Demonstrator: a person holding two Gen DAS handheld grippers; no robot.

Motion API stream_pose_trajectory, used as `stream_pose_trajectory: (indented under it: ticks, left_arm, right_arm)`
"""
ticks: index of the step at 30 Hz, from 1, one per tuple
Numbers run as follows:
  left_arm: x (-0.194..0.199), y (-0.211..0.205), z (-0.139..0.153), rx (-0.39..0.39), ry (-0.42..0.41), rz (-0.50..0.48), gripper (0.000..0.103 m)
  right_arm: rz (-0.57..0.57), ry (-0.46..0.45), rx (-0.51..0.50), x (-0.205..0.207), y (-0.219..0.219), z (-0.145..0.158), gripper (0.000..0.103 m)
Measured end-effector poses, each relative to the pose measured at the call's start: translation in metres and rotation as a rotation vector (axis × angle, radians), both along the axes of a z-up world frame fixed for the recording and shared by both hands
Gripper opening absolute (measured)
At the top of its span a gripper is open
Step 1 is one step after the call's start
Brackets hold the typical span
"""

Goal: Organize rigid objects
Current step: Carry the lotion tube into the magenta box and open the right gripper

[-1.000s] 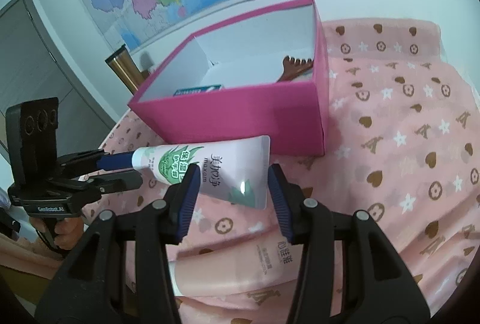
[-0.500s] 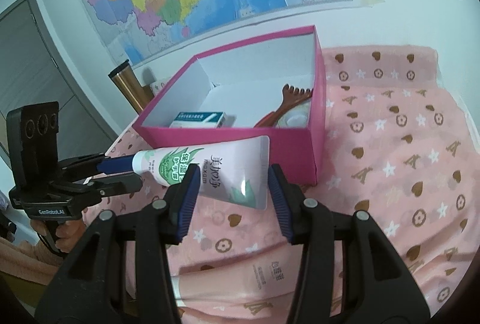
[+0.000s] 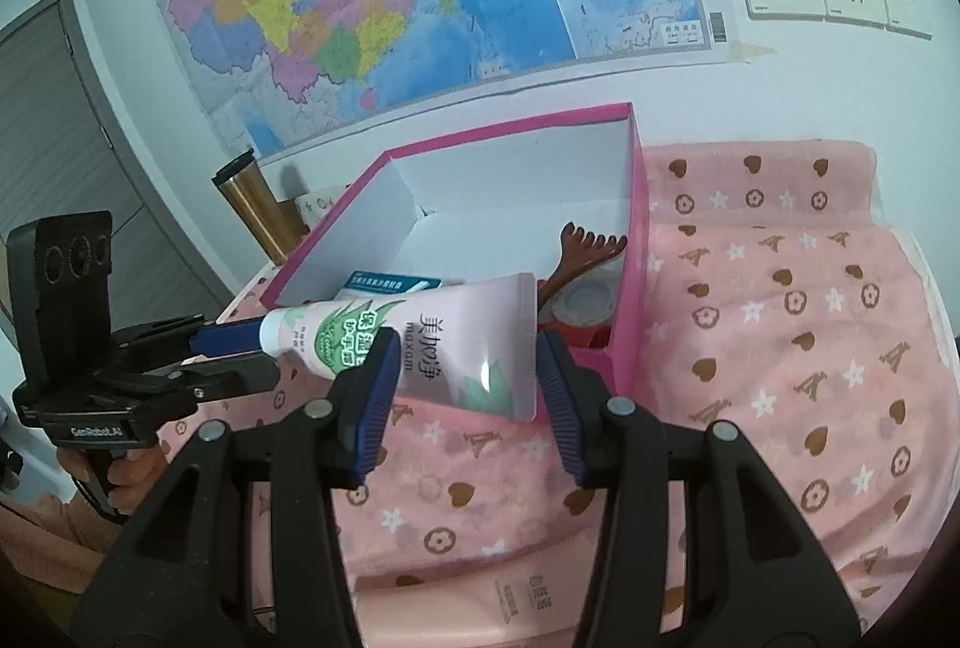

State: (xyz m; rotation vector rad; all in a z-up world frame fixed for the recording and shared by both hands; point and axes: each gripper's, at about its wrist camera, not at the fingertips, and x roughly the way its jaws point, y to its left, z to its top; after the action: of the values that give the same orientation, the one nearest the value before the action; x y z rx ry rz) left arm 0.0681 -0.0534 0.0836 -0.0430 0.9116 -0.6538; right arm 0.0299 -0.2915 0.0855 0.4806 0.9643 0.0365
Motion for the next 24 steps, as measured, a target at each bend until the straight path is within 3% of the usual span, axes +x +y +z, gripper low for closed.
stream_pose_trajectory:
  ticks: [24]
  left_arm:
    - [0.039, -0.013, -0.009, 0.045, 0.022, 0.022, 0.047]
  right_arm:
    - [-0.016, 0.044, -0.023, 0.033, -0.020, -0.017, 0.050]
